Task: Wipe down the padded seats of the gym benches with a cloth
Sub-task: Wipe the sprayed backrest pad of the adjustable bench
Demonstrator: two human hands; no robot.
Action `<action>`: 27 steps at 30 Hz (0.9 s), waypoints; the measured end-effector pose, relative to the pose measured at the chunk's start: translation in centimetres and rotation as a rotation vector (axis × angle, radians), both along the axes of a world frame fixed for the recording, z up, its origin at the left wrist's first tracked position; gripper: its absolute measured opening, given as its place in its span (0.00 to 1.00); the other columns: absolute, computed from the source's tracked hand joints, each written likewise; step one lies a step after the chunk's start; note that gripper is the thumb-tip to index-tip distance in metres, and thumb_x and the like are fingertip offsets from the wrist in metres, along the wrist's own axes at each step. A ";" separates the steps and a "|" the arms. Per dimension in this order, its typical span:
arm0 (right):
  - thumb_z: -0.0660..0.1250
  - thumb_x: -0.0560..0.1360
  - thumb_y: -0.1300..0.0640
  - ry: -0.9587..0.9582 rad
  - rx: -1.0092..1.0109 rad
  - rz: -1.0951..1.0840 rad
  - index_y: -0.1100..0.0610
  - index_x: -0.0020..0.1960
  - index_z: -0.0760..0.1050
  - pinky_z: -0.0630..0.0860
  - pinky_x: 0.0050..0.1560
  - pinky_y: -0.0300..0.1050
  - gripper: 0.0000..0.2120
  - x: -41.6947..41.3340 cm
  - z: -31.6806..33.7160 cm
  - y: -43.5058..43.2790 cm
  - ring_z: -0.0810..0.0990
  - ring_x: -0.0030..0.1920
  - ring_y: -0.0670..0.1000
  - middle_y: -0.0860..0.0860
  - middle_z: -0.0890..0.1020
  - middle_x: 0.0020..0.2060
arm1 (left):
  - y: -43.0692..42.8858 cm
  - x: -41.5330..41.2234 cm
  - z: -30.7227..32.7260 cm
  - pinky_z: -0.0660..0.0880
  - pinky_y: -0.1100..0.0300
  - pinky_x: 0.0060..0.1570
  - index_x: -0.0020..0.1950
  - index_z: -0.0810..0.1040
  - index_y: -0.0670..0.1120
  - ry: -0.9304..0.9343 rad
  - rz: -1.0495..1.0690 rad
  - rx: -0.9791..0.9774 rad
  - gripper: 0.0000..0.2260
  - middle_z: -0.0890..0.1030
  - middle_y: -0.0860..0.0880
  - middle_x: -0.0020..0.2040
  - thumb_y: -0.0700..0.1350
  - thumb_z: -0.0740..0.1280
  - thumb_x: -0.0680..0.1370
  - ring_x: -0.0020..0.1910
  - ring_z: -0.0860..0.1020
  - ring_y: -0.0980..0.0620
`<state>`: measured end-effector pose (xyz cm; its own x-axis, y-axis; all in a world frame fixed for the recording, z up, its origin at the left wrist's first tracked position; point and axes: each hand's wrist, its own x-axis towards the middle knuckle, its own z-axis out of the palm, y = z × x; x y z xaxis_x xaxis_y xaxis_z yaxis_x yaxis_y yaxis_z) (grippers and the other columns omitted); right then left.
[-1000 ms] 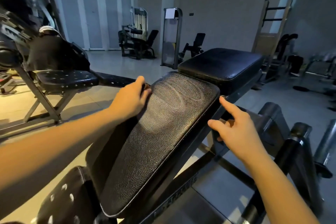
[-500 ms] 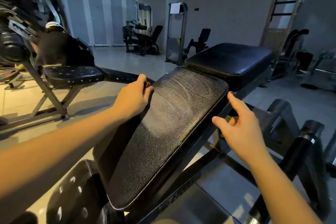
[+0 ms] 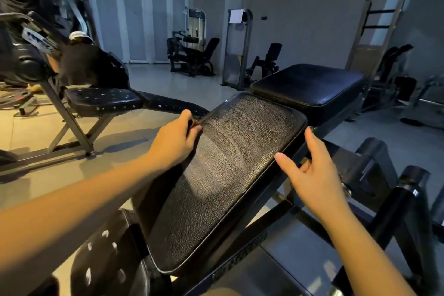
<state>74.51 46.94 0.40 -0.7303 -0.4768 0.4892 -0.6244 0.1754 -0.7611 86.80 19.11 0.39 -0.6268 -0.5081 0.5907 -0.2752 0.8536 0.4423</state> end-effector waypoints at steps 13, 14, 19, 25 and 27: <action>0.68 0.68 0.27 0.004 -0.008 -0.012 0.45 0.82 0.53 0.70 0.73 0.62 0.50 -0.4 -0.3 -0.2 0.71 0.65 0.47 0.47 0.65 0.78 | -0.3 1.2 -1.1 0.67 0.52 0.38 0.50 0.66 0.47 -0.002 -0.025 -0.067 0.11 0.74 0.52 0.40 0.54 0.63 0.83 0.43 0.78 0.39; 0.68 0.67 0.26 0.006 -0.012 -0.011 0.46 0.82 0.53 0.70 0.73 0.62 0.52 -0.2 -0.3 -0.2 0.70 0.65 0.47 0.45 0.63 0.79 | -1.3 0.5 -0.6 0.67 0.51 0.38 0.50 0.66 0.47 -0.005 0.024 -0.019 0.11 0.74 0.50 0.40 0.53 0.63 0.83 0.43 0.78 0.38; 0.66 0.64 0.22 0.008 -0.029 -0.019 0.46 0.82 0.54 0.71 0.71 0.64 0.55 -0.2 -0.2 -0.3 0.72 0.63 0.48 0.43 0.62 0.79 | 6.8 1.5 -1.0 0.72 0.50 0.41 0.51 0.70 0.47 0.079 -0.271 -0.186 0.09 0.78 0.51 0.43 0.52 0.64 0.82 0.41 0.76 0.49; 0.71 0.69 0.34 0.013 -0.071 -0.022 0.47 0.82 0.55 0.69 0.73 0.63 0.48 -0.7 -0.8 -0.9 0.70 0.64 0.48 0.44 0.63 0.79 | 5.5 1.5 -0.4 0.71 0.54 0.39 0.49 0.70 0.48 0.008 -0.425 -0.287 0.08 0.75 0.57 0.41 0.51 0.65 0.82 0.41 0.75 0.52; 0.71 0.67 0.32 0.003 -0.068 -0.022 0.46 0.82 0.55 0.71 0.71 0.65 0.50 -0.6 -0.8 -0.9 0.69 0.60 0.48 0.43 0.63 0.79 | 1.6 -1.4 1.3 0.68 0.51 0.37 0.49 0.66 0.47 0.021 -0.202 -0.152 0.11 0.74 0.56 0.39 0.51 0.64 0.83 0.41 0.77 0.45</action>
